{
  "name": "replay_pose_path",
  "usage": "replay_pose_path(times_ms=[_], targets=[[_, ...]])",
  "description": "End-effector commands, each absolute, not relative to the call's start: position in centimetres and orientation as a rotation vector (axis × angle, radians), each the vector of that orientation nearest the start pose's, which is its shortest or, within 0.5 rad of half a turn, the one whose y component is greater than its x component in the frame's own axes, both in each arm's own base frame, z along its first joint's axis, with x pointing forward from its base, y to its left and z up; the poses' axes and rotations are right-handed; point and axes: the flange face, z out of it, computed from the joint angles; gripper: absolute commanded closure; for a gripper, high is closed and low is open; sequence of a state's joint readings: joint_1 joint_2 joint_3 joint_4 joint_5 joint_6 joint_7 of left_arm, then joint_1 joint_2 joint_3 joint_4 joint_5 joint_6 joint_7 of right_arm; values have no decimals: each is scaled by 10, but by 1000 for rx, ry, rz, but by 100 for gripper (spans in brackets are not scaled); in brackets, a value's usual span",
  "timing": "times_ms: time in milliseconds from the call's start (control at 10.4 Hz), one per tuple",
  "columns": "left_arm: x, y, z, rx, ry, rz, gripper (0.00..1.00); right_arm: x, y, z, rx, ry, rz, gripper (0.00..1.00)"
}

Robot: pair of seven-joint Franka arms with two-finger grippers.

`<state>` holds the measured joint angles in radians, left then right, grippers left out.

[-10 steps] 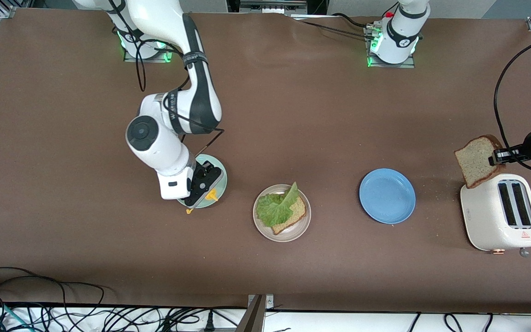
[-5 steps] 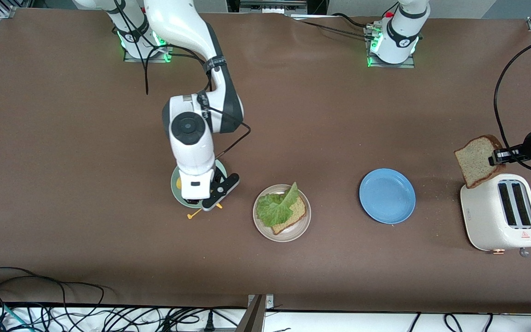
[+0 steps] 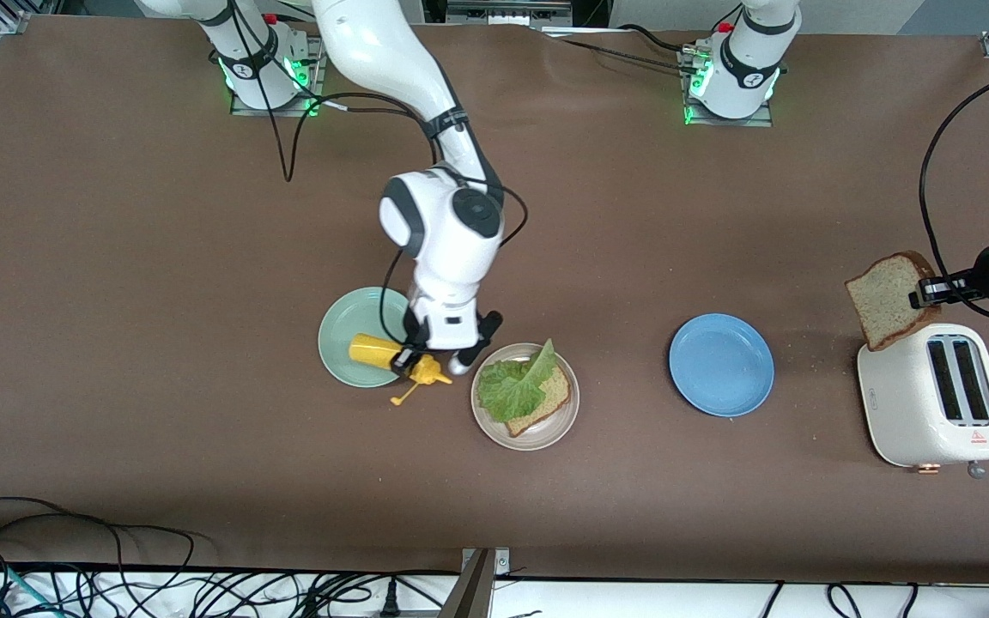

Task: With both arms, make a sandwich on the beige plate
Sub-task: 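Tilt the mustard bottle over the bread with the right gripper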

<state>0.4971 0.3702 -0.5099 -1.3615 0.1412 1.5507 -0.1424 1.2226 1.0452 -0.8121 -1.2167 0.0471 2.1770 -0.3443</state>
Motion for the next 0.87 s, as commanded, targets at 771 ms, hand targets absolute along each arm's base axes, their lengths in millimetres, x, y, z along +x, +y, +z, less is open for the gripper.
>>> replay_pose_path(times_ms=[771], targets=[[641, 56, 525, -3172, -222, 203, 100, 564, 526, 254, 1802, 1317, 326, 100]])
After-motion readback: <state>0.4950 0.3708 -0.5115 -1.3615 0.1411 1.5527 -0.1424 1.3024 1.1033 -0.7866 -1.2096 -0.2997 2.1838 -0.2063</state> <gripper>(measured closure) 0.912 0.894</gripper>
